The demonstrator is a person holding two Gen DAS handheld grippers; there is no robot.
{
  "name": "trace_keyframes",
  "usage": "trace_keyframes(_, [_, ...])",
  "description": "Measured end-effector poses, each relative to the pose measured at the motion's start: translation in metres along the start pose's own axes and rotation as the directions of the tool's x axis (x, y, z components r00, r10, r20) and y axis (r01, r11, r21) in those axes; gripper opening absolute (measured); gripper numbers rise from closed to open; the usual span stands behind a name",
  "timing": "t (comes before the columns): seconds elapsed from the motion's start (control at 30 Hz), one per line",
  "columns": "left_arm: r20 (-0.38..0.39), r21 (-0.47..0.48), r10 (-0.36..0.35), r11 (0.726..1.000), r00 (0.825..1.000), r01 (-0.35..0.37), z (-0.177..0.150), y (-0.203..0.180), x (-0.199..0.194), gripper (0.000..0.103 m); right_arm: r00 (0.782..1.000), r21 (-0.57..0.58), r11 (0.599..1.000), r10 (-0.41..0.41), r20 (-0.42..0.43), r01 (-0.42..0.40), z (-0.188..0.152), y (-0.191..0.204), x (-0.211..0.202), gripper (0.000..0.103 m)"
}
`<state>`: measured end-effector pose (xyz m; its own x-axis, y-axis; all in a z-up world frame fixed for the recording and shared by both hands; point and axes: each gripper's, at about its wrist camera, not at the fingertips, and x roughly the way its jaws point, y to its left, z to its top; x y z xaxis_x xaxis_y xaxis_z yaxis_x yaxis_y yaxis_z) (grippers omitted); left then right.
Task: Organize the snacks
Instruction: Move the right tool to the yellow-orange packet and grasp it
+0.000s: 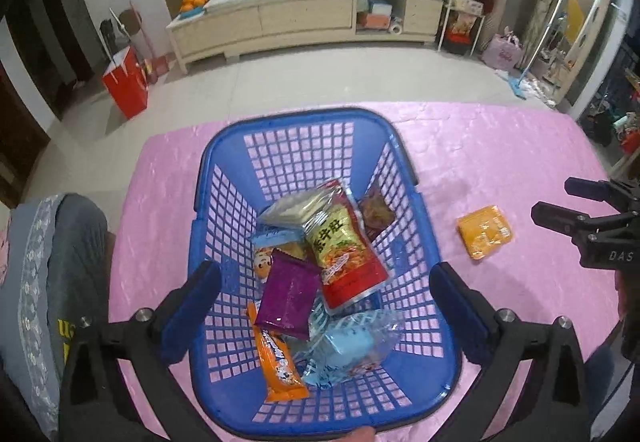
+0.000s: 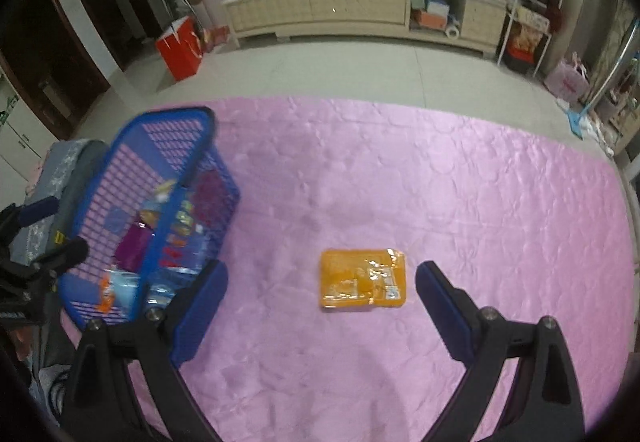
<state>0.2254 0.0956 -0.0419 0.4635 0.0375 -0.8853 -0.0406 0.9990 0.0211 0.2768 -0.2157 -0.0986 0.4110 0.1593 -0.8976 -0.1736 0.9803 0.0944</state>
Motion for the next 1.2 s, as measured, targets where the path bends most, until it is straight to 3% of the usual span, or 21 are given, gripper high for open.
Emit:
trace_keyframes(0.4, [-0.124,-0.057,0.008,0.998,0.992,-0.015,0.003,0.004,0.051,0.103,0.973,0.03,1.0,0.009,-0.232,-0.002,-0.008,-0.035,0.096,0.101])
trace_keyframes(0.53, [-0.147,-0.057,0.035,0.997,0.988,-0.043,0.006,0.006,0.058,0.103,0.965,0.055,0.998,0.031,-0.259,-0.017,-0.009,-0.044,0.114,0.101])
trace_keyframes(0.67, [-0.151,-0.074,0.018,0.997,0.988,-0.029,0.007,0.008,0.062,0.103,0.965,0.035,0.999,0.02,-0.262,-0.011,-0.008,-0.044,0.124,0.103])
trace_keyframes(0.9, [-0.152,-0.079,0.015,0.996,0.988,-0.027,0.005,0.011,0.067,0.103,0.962,-0.114,0.991,-0.103,-0.252,0.076,-0.019,-0.02,0.129,0.103])
trace_keyframes(0.97, [-0.154,-0.079,0.013,0.997,0.988,-0.025,0.006,0.01,0.067,0.103,0.967,-0.112,0.991,-0.104,-0.234,0.079,-0.024,-0.018,0.127,0.102])
trace_keyframes(1.1, [-0.151,-0.063,0.019,0.998,0.988,-0.029,0.003,0.005,0.065,0.103,0.967,-0.135,0.988,-0.105,-0.232,0.075,-0.027,-0.015,0.117,0.09])
trace_keyframes(1.13, [-0.15,-0.062,0.015,0.998,0.989,-0.024,0.003,0.003,0.064,0.103,0.969,-0.149,0.987,-0.093,-0.228,0.059,-0.027,-0.013,0.111,0.075])
trace_keyframes(1.2, [-0.148,-0.065,0.007,0.998,0.989,-0.017,0.001,0.001,0.064,0.103,0.964,-0.18,0.983,-0.094,-0.248,0.049,-0.032,-0.005,0.108,0.072])
